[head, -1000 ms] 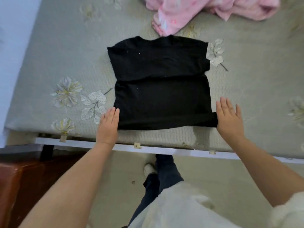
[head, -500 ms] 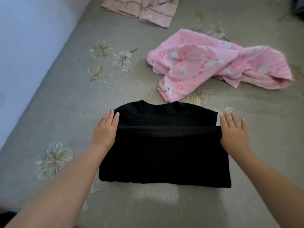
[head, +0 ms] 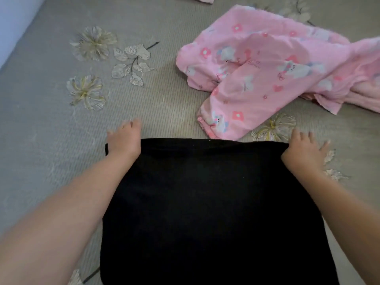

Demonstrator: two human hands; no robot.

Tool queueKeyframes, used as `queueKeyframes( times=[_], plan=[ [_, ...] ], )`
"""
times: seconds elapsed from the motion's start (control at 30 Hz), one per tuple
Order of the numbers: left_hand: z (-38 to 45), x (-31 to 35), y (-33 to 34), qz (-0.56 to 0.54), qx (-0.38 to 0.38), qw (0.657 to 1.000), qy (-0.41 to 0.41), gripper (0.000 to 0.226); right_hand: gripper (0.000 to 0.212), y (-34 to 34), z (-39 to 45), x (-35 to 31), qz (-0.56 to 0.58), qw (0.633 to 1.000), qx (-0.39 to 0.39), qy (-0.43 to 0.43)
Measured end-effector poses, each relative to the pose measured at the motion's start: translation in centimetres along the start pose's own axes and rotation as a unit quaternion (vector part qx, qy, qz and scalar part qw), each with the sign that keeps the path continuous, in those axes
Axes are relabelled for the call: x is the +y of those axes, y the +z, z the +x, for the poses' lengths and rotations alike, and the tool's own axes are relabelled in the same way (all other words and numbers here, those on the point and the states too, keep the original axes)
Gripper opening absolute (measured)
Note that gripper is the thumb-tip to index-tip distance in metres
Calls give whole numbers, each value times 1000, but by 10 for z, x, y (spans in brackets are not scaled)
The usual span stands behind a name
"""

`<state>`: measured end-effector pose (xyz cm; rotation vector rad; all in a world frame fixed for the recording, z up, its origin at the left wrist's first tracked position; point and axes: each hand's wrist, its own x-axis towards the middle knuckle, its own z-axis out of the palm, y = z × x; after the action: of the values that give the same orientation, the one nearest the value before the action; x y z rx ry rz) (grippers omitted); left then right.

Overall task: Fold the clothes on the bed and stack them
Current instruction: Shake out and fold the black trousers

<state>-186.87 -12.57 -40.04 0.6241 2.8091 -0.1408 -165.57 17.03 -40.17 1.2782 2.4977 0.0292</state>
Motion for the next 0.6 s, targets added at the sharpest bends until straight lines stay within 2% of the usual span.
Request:
queueKeyframes(
  times=[0.07,0.13,0.2,0.27,0.33,0.43,0.53,0.6],
  plan=[
    [-4,-1,6,-50,46,998,7,56,63,0,5,-4,63,997,26,46],
    [-20,2,12,-106,110,986,66,53,56,3,-3,-10,109,991,71,26],
    [-49,8,21,-135,160,966,148,43,45,10,-30,-20,151,977,121,-89],
    [-84,10,34,-132,159,963,172,40,44,21,-70,-32,161,951,146,-218],
    [-119,4,47,-136,125,974,130,48,49,34,-112,-41,138,936,134,-294],
    [-166,-7,62,-197,79,977,9,52,52,54,-157,-38,97,947,73,-298],
    [-193,-14,67,-311,26,942,-123,55,56,66,-174,-25,89,962,17,-259],
    [-208,-18,71,-360,24,918,-163,52,57,71,-179,-23,84,966,0,-245]
  ],
)
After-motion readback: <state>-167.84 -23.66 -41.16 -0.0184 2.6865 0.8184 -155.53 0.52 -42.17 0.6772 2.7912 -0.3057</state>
